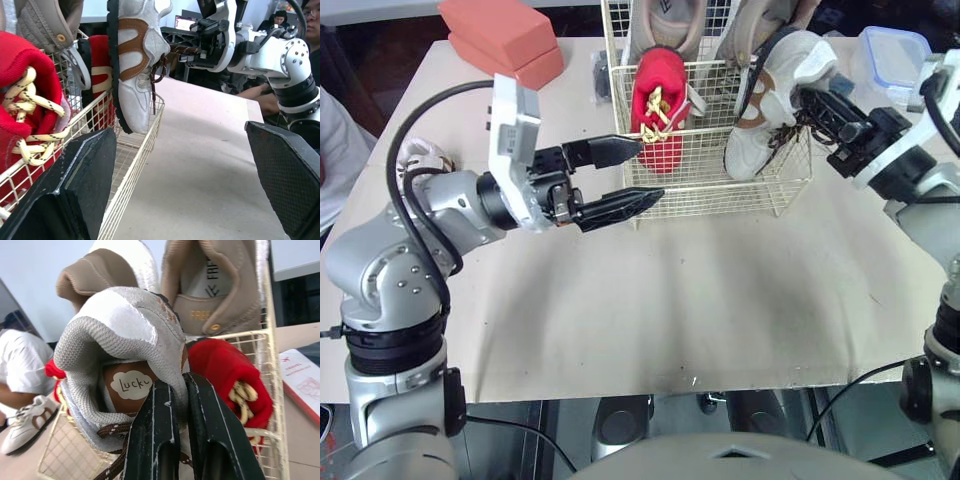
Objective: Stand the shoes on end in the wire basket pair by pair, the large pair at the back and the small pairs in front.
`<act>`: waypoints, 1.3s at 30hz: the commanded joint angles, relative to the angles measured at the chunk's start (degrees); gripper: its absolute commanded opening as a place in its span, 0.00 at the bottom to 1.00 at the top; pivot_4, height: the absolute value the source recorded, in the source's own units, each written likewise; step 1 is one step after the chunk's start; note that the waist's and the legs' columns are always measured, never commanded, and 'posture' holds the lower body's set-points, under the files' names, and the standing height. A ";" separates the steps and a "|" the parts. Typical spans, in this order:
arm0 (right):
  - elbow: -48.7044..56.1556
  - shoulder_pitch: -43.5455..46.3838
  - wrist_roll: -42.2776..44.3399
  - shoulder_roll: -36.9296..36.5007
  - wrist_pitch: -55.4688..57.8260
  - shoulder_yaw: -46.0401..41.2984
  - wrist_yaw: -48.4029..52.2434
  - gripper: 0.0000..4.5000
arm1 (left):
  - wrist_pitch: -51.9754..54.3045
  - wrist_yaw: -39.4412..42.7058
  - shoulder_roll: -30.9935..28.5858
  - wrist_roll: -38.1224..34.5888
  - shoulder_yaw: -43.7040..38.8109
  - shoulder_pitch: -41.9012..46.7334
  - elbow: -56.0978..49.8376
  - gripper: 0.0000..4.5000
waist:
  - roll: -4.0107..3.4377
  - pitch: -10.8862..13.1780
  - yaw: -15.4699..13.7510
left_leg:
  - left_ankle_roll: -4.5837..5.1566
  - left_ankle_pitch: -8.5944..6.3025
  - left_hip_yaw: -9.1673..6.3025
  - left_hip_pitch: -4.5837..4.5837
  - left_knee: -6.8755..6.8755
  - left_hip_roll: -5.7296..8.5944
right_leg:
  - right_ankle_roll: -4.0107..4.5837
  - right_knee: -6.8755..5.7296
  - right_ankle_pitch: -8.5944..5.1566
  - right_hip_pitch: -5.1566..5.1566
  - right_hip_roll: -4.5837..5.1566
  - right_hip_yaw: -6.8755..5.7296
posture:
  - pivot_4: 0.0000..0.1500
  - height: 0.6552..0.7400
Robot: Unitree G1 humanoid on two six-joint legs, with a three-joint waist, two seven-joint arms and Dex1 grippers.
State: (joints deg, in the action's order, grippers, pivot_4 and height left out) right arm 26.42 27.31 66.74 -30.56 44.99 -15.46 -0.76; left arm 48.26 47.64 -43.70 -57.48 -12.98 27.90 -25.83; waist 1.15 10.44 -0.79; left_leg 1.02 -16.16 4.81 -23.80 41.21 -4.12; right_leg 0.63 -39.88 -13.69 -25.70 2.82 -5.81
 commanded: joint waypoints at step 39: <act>7.15 -14.10 -9.69 10.69 -2.58 -0.08 -8.04 0.43 | -2.24 1.86 -0.89 2.85 1.88 0.13 -1.73 1.00 | 0.00 -0.02 0.05 | 0.01 -0.01 0.00 0.03 0.00 0.00 | -0.13 -0.01 -0.08 0.01 -0.04 0.04 | 1.00 0.36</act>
State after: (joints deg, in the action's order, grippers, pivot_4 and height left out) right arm 32.60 13.08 56.41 -19.11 42.38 -14.48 -9.72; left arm 47.17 48.99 -43.76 -54.39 -10.67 27.02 -26.50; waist 1.16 10.42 -0.74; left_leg 1.04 -16.17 4.81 -23.77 41.21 -4.12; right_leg 0.50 -39.88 -13.77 -25.70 2.78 -5.76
